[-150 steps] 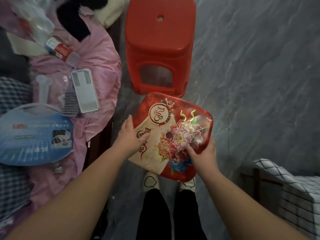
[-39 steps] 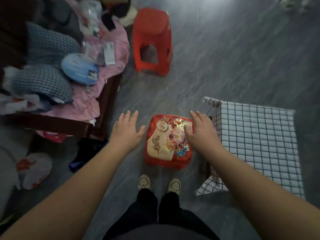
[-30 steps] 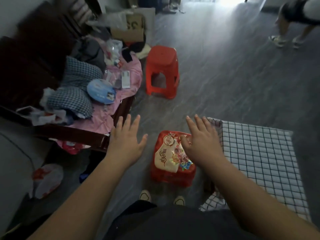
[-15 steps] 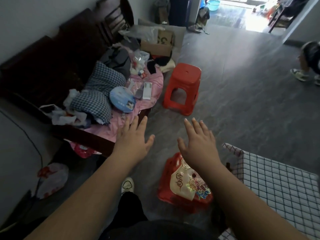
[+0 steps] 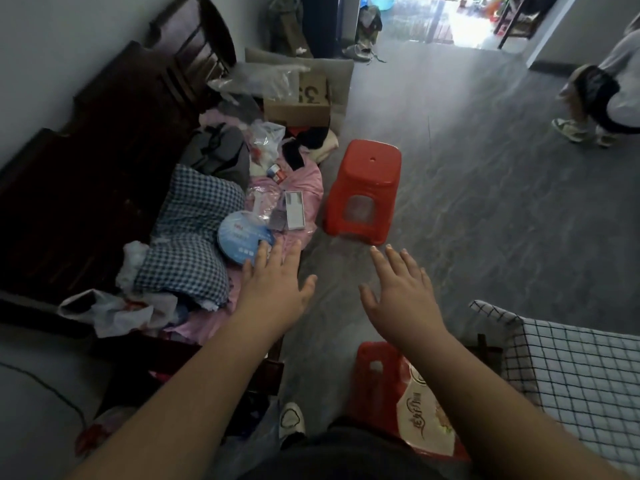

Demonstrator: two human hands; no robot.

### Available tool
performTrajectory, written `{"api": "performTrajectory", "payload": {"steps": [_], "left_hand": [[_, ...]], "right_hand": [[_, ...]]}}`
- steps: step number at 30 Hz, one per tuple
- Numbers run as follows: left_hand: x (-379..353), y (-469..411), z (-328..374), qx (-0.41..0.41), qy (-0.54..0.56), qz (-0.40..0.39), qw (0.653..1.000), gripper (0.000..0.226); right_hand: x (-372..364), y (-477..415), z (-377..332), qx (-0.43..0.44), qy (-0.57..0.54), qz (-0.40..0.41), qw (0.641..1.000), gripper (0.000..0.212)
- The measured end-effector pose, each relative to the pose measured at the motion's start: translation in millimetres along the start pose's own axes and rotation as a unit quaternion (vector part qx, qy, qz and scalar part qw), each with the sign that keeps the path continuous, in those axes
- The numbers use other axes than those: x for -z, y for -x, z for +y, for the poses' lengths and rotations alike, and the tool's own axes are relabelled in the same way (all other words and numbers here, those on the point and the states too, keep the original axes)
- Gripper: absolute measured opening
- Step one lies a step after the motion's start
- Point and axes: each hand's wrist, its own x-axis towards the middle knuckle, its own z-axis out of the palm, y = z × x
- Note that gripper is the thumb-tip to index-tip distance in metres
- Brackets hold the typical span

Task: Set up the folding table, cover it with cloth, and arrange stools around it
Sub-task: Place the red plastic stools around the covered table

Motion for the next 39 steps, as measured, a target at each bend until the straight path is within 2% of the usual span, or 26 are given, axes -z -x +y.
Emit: {"api": "performTrajectory", "payload": {"steps": [11,18,25,33,39], "left_hand": [[20,-130,4,-0.028,-0.005,-0.037,0.999,0.072],[25,-290,44,-0.025,-0.029,-0.033,0.999,0.073],[66,-429,91,-0.004,-0.025,-0.047,0.999,0.072],[79,-571,121,-0.044,-0.009,-0.056,0.997,0.071],[66,-704,132,-0.087,0.005,-0.097,0.991,0.071]], "right_hand": [[16,-114,20,-0.045,-0.003,0.005,0.999,0.069],[27,-281,68,-0.031,-0.009,-0.005,0.999,0.069],[66,-437,113,-0.029,-0.018,-0.031,0.999,0.068],[83,-557,143,-0.075,-0.030,-0.034,0.996,0.070],[68,-657,171,-0.152,-0.031,-0.043,0.987,0.070]]}}
